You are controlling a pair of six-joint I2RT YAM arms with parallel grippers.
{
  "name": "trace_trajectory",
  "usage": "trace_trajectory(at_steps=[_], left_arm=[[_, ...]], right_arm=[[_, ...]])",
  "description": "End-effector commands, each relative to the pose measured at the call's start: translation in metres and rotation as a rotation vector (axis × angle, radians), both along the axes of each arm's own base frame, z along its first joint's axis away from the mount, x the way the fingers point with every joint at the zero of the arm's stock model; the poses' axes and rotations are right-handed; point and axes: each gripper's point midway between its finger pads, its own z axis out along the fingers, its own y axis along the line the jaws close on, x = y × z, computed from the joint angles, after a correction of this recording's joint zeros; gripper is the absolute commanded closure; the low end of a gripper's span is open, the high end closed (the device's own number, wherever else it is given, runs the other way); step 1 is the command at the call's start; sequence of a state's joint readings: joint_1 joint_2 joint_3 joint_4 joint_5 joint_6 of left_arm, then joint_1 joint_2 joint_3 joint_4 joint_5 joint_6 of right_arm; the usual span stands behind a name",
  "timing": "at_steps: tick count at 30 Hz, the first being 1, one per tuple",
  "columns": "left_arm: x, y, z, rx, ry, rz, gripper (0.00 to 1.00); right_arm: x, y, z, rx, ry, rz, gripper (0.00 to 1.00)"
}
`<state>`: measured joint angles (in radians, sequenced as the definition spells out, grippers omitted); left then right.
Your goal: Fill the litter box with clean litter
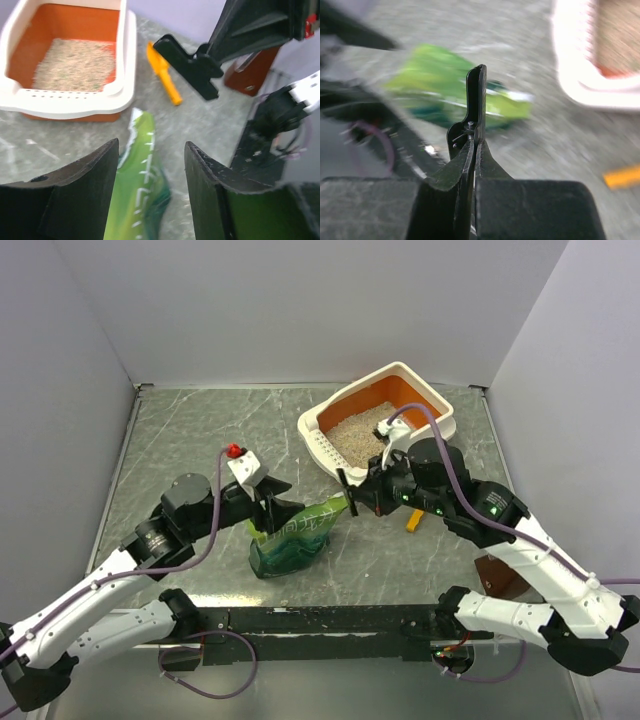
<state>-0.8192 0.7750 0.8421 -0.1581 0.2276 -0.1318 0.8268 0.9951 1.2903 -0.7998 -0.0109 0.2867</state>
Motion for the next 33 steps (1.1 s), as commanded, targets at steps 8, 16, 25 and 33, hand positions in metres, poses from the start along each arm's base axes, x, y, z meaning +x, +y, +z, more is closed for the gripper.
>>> trace_trajectory(at_steps=[8,16,25,33], left_arm=[[-0.021,0.005,0.079,-0.408,0.144,-0.208,0.39],[-0.028,0.013,0.071,-0.509,0.227,-0.35,0.45],[-0.038,0.015,0.077,-0.546,0.196,-0.414,0.45],[-0.04,0.016,0.079,-0.544,0.168,-0.424,0.46]], right_arm=[[-0.044,0.06,0.076,0.305,-0.177,0.492,1.0],[-0.049,0.067,0.085,0.391,-0.213,0.574,1.0],[-0.04,0.086,0.085,0.45,-0.178,0.615,1.0],[-0.042,0.097,0.08,0.488,-0.127,0.659,1.0]])
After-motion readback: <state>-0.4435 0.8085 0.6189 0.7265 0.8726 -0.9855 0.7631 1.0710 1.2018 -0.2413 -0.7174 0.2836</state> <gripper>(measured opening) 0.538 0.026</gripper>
